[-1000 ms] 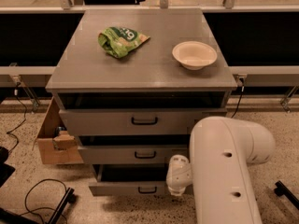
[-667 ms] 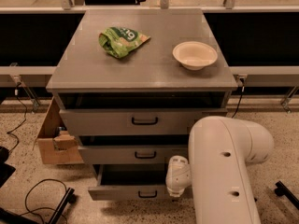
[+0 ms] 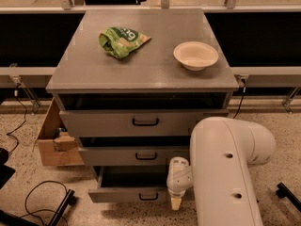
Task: Open bottom drawer
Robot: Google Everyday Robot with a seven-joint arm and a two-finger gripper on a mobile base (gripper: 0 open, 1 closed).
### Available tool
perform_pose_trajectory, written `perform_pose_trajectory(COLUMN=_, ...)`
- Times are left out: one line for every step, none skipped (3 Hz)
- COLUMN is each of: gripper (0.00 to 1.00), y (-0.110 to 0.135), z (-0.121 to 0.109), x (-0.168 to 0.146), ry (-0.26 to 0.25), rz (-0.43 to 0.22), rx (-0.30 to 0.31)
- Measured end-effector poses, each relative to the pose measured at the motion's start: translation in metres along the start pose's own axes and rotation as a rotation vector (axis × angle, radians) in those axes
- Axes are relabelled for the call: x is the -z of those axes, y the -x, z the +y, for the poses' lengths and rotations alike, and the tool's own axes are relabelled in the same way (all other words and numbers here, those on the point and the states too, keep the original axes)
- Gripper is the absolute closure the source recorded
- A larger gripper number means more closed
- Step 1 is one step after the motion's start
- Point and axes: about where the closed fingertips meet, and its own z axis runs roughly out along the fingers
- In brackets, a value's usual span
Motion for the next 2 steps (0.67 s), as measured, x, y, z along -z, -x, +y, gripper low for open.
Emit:
perform_pose_trajectory(gripper=0.00, y=0.0065, z=-0.0031, x=0.0254, ry=-0.035, rz=0.034, rx=0.026)
perform_pose_trajectory(gripper=0.00, y=0.0031, z=-0.0046, x=0.0327, ry=-0.045, rz=0.051, rx=0.021)
